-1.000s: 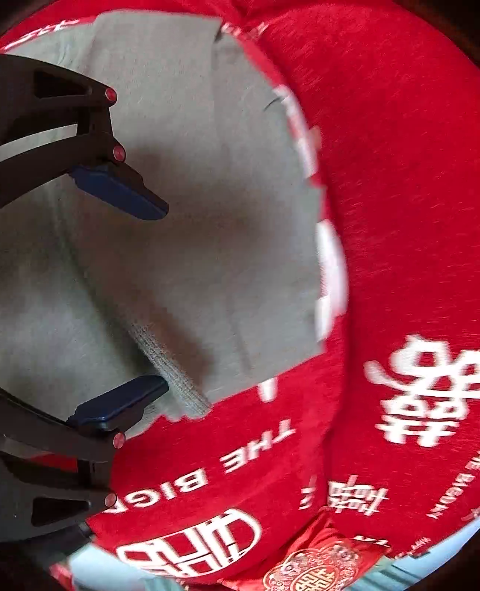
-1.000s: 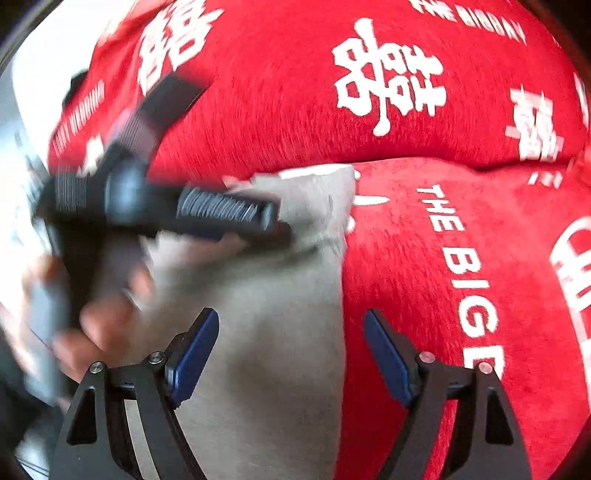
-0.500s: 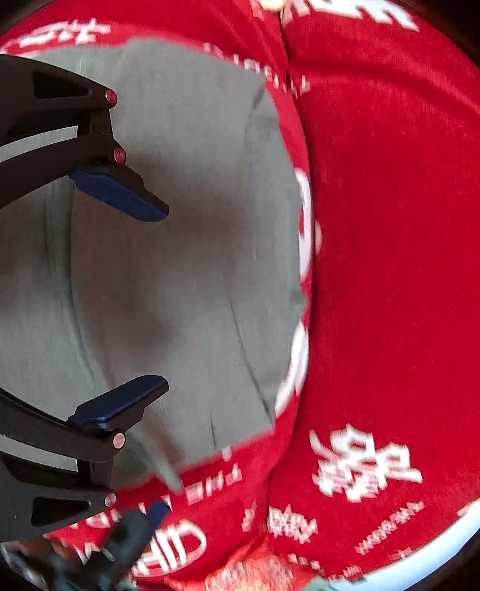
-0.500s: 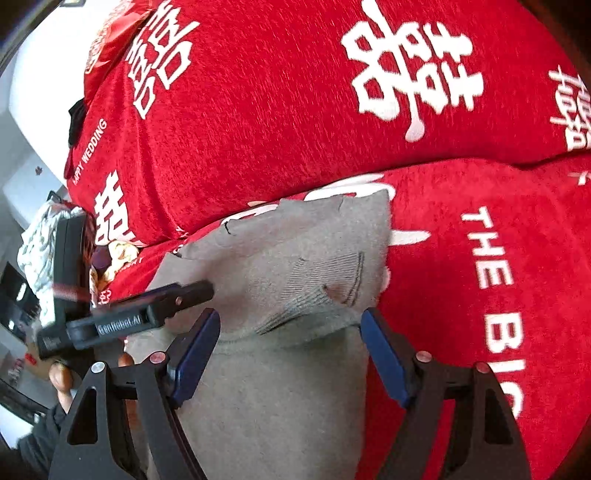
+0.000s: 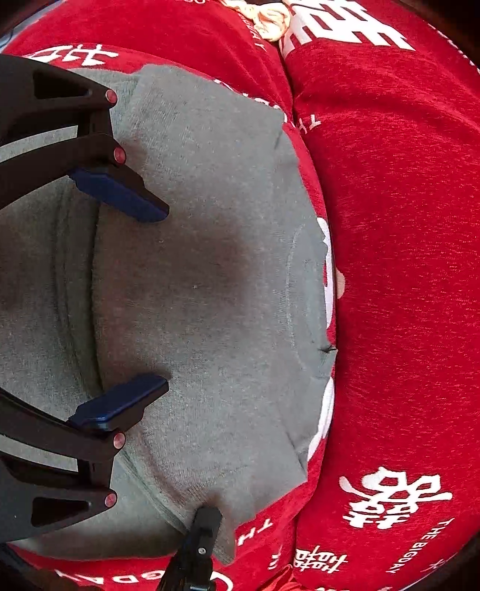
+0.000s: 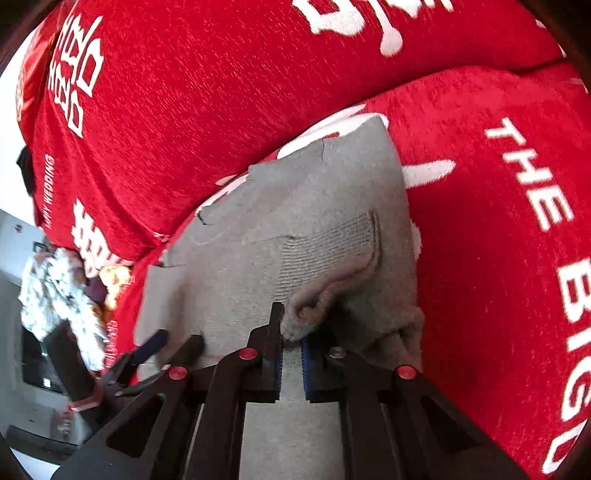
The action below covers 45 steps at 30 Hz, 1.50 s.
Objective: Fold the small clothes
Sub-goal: 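Lower the sleeve onto the sweater and open the left gripper, then smooth the folded sweater side with the right gripper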
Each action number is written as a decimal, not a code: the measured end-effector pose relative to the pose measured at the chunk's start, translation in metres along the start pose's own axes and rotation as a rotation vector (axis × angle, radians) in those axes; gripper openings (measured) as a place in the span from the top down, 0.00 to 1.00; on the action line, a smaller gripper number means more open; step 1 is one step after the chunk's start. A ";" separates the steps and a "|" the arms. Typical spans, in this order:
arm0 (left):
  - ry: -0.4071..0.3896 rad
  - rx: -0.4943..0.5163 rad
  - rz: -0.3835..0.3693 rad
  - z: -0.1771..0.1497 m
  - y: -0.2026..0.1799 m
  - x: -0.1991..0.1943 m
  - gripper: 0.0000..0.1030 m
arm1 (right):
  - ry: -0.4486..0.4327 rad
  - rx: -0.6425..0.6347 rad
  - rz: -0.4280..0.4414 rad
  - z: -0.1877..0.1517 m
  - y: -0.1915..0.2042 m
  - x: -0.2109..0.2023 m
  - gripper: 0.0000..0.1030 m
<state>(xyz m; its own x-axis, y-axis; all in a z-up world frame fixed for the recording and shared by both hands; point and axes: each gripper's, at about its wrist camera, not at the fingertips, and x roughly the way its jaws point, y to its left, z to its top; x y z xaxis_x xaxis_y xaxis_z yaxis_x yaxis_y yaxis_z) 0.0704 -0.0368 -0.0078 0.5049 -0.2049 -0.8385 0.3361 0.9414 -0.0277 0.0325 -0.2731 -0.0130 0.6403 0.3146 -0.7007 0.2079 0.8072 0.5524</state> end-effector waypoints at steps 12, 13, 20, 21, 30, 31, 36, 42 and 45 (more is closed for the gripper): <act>0.013 -0.019 -0.009 -0.002 0.009 -0.001 0.16 | -0.042 -0.099 -0.134 -0.008 0.002 -0.005 0.87; 0.003 -0.030 -0.005 -0.002 0.015 -0.005 0.16 | -0.054 -0.086 -0.126 -0.009 -0.001 -0.010 0.87; 0.019 -0.075 0.059 0.007 0.053 0.002 0.16 | -0.262 -0.128 -0.226 -0.004 0.015 -0.052 0.34; 0.024 -0.080 0.067 0.008 0.056 0.005 0.16 | -0.265 -0.161 -0.233 -0.004 0.022 -0.050 0.34; 0.050 -0.078 0.082 0.009 0.075 0.022 0.16 | -0.072 -0.285 -0.314 -0.008 0.040 0.022 0.34; 0.050 -0.073 0.079 0.009 0.076 0.022 0.16 | -0.078 -0.282 -0.320 -0.007 0.035 0.025 0.34; 0.053 -0.095 0.082 0.016 0.087 0.028 0.06 | -0.096 -0.304 -0.388 -0.002 0.045 0.027 0.34; 0.071 -0.091 0.078 0.041 0.083 0.041 0.06 | -0.049 -0.374 -0.431 0.007 0.073 0.052 0.34; 0.109 -0.077 0.087 0.039 0.081 0.053 0.01 | 0.017 -0.409 -0.491 0.003 0.073 0.074 0.31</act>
<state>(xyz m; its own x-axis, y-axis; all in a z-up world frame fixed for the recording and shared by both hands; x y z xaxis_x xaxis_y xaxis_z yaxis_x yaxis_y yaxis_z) 0.1556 0.0177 -0.0329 0.4386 -0.0956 -0.8936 0.2308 0.9730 0.0092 0.0974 -0.1929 -0.0229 0.5301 -0.1353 -0.8371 0.1728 0.9837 -0.0496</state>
